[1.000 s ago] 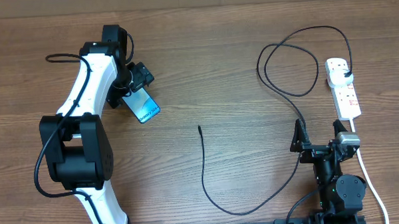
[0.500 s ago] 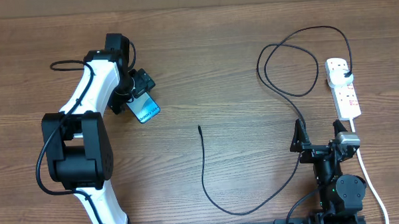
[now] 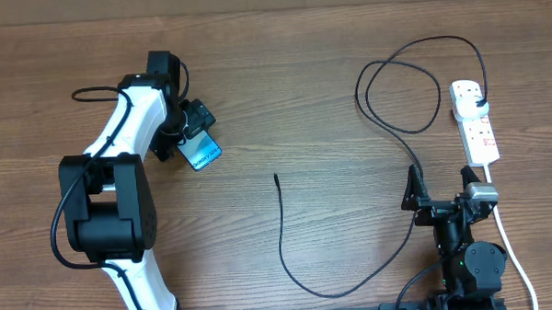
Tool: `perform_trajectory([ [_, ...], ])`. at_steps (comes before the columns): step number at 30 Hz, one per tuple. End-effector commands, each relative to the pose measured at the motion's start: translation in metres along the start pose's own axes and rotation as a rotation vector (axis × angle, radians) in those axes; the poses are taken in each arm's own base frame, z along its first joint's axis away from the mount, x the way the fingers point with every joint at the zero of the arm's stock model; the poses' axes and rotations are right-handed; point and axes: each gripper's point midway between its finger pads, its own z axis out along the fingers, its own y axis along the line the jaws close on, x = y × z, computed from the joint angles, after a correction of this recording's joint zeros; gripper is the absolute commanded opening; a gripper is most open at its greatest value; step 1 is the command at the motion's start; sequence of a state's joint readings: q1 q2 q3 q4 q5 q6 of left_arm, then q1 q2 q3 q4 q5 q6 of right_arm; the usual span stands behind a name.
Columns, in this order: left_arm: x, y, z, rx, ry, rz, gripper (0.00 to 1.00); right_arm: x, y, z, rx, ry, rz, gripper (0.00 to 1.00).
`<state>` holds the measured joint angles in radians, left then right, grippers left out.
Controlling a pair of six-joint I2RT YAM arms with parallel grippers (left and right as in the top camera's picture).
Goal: Plug charger to phone and switch on socket
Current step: 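Lower the left gripper onto the phone and align with its edges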
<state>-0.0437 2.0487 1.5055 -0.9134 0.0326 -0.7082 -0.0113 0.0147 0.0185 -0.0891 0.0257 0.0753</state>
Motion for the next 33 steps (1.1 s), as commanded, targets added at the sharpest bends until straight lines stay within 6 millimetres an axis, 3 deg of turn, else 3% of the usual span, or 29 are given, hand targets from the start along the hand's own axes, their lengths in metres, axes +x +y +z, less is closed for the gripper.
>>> perform_trajectory([
  [1,0.0,0.004,0.006,-0.011,0.002,-0.041,1.0,0.001,0.001,0.0,-0.007,-0.007,0.006,1.0],
  [14,0.004,-0.001,0.039,-0.003,0.054,-0.03,1.0,0.001,0.001,0.0,-0.007,-0.007,0.006,1.0],
  [33,0.007,0.002,0.039,-0.015,0.068,-0.036,1.0,0.001,0.001,0.0,-0.007,-0.007,0.006,1.0],
])
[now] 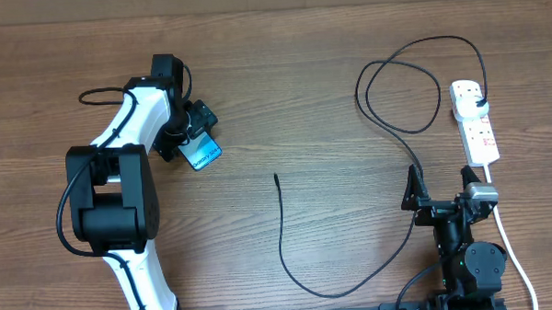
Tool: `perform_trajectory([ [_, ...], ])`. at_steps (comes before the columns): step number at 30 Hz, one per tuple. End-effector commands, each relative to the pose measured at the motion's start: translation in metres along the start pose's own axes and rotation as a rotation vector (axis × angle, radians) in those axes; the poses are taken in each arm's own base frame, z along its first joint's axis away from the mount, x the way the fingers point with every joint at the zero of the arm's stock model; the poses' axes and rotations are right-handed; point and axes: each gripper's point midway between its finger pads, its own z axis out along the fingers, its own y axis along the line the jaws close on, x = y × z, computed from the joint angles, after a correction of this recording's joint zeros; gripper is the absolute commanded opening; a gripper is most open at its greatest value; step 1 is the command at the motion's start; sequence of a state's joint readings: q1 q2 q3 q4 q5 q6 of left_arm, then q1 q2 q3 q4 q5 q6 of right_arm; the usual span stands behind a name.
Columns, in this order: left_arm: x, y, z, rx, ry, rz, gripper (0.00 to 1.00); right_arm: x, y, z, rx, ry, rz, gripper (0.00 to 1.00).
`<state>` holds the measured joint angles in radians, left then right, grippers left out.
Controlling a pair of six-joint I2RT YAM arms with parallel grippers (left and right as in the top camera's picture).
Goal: Plug charger to phone and switch on socket
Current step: 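Lower the left gripper onto the phone and align with its edges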
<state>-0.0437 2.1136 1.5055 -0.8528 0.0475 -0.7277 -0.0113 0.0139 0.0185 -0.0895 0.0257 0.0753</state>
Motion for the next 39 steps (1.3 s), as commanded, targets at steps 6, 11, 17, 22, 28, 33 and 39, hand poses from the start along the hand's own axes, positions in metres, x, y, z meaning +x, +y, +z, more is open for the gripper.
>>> perform_trajectory([
  [6,0.009,0.019,0.013,-0.083,0.041,-0.027,1.0,0.001,0.001,0.0,-0.007,-0.006,0.006,1.0],
  [11,0.01,0.02,0.013,-0.087,0.044,-0.057,1.0,0.001,0.001,0.0,-0.007,-0.006,0.006,1.0],
  [17,0.008,0.026,0.012,-0.122,0.024,-0.069,1.0,0.001,0.001,0.0,-0.007,-0.006,0.006,1.0],
  [22,0.002,0.041,0.01,-0.199,-0.017,-0.066,1.0,0.001,0.001,0.0,-0.007,-0.006,0.006,1.0],
  [28,0.0,0.038,0.011,-0.182,-0.027,-0.122,1.0,0.001,0.001,0.0,-0.007,-0.006,0.006,1.0],
  [33,-0.005,0.033,0.011,-0.158,-0.045,-0.124,1.0,0.001,0.001,0.0,-0.007,-0.006,0.006,1.0],
  [39,-0.009,0.032,0.012,-0.14,-0.051,-0.157,1.0,0.001,0.001,0.0,-0.007,-0.006,0.006,1.0],
])
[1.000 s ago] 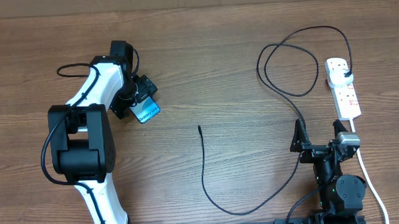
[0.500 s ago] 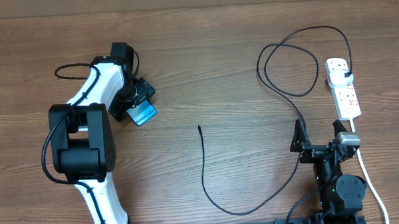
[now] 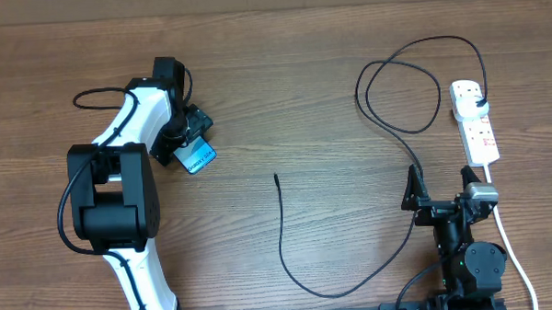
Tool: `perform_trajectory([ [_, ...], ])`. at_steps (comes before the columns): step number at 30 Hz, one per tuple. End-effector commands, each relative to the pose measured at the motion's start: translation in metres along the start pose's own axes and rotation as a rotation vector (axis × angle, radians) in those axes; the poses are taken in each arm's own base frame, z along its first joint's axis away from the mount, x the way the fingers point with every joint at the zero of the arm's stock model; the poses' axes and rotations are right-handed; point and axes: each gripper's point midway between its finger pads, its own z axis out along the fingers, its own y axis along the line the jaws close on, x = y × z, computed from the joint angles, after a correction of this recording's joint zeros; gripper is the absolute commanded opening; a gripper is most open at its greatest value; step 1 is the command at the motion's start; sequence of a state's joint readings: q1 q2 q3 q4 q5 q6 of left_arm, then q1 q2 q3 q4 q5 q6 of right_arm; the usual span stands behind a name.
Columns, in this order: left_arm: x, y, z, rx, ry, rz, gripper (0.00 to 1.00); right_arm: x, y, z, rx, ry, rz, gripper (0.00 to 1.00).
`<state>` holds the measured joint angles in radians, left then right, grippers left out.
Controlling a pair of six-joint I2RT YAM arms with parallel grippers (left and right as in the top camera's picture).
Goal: Plug charger to phone and switch on socket
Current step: 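Lower the left gripper onto the phone and align with its edges, then close the left gripper on the phone's sides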
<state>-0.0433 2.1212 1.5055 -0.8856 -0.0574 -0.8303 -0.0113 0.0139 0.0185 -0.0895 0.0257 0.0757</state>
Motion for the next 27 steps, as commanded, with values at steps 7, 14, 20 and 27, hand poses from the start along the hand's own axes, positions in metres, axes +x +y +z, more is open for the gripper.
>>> perform_trajectory([
  [7,-0.0096,0.011,0.0119,-0.018,-0.002,-0.085,1.0,0.0012,0.0012,0.0,-0.007,-0.006,0.005,1.0],
  [14,-0.0082,0.0091,0.0119,-0.008,0.007,-0.085,1.0,0.0012,0.0012,0.0,-0.007,-0.006,0.005,1.0],
  [20,-0.0087,0.0083,0.0121,-0.004,0.006,-0.093,1.0,0.0012,0.0012,0.0,-0.007,-0.006,0.005,1.0],
  [27,-0.0079,0.0084,0.0121,-0.004,0.01,-0.1,1.0,0.0012,0.0012,0.0,-0.007,-0.006,0.005,1.0],
])
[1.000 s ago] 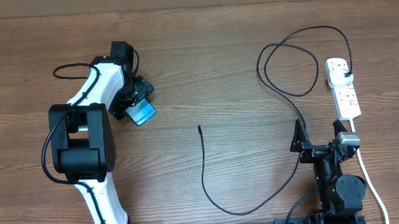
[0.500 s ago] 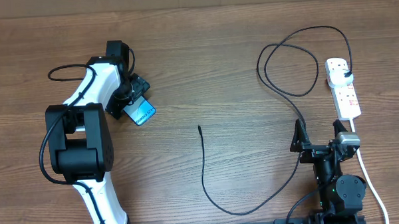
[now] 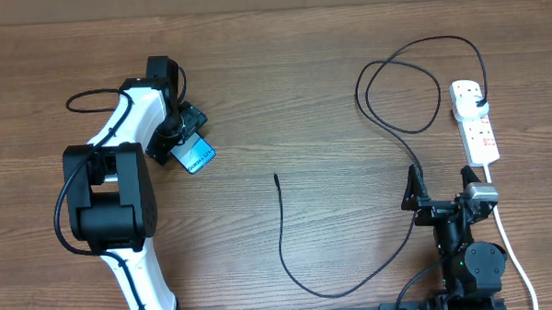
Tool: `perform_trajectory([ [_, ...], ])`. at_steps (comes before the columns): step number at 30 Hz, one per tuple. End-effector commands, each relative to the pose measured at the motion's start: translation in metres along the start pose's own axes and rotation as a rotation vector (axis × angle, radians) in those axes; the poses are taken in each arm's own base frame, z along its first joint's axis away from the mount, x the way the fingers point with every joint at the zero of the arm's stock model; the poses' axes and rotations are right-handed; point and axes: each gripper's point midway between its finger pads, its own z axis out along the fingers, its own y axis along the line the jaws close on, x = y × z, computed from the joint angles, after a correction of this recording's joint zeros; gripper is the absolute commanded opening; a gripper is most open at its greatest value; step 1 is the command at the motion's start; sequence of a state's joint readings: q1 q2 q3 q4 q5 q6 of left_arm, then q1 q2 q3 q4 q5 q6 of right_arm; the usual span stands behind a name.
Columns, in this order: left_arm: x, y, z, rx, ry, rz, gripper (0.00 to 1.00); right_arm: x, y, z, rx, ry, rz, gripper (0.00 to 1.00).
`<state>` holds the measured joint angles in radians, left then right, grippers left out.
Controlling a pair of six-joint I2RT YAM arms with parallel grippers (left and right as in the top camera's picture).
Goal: Plug charger to phone and switch on socket
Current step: 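Close the left gripper on the phone's sides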
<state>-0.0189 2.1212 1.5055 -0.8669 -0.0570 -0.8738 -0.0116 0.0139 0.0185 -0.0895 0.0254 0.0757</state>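
A blue phone (image 3: 197,157) lies tilted on the wooden table at the left. My left gripper (image 3: 187,132) is down on the phone's upper end and looks shut on it. The black charger cable (image 3: 282,230) has its free plug tip (image 3: 276,178) near the table's middle. From there it curves toward the front, passes my right arm, loops at the back and ends in a plug on the white socket strip (image 3: 475,121) at the far right. My right gripper (image 3: 440,182) stands open at the front right, holding nothing, with the cable running just past its left finger.
The strip's white lead (image 3: 506,234) runs down the right side past my right arm's base (image 3: 473,259). My left arm (image 3: 120,179) stretches from the front left up to the phone, with a thin black wire arcing off its wrist.
The left wrist and the phone under it have shifted very slightly toward the back. The cable, the socket strip and the right arm are unchanged.
The left gripper was on the phone at every moment. The phone lay a little further right at first, then sat slightly to the left and turned, and now rests nearly the same. The cable tip and the right arm stayed put throughout.
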Motion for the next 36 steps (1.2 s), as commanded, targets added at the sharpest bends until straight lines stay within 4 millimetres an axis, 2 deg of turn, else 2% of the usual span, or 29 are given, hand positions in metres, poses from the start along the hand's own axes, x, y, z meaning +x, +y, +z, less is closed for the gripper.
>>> perform_trajectory([
  [1,0.0022,0.005,0.0116,-0.016,0.022,-0.031,1.0,0.0012,0.0012,0.0,-0.007,-0.006,0.005,1.0],
  [17,0.005,0.0016,0.0118,0.002,0.04,-0.031,1.0,0.0012,0.0013,0.0,-0.007,-0.006,0.006,1.0],
  [32,0.0049,0.0015,0.0119,0.002,0.039,-0.031,0.96,0.0012,0.0012,0.0,-0.007,-0.006,0.006,1.0],
  [36,0.0047,0.0006,0.0118,0.006,0.039,-0.032,0.89,0.0012,0.0012,0.0,-0.007,-0.006,0.005,1.0],
])
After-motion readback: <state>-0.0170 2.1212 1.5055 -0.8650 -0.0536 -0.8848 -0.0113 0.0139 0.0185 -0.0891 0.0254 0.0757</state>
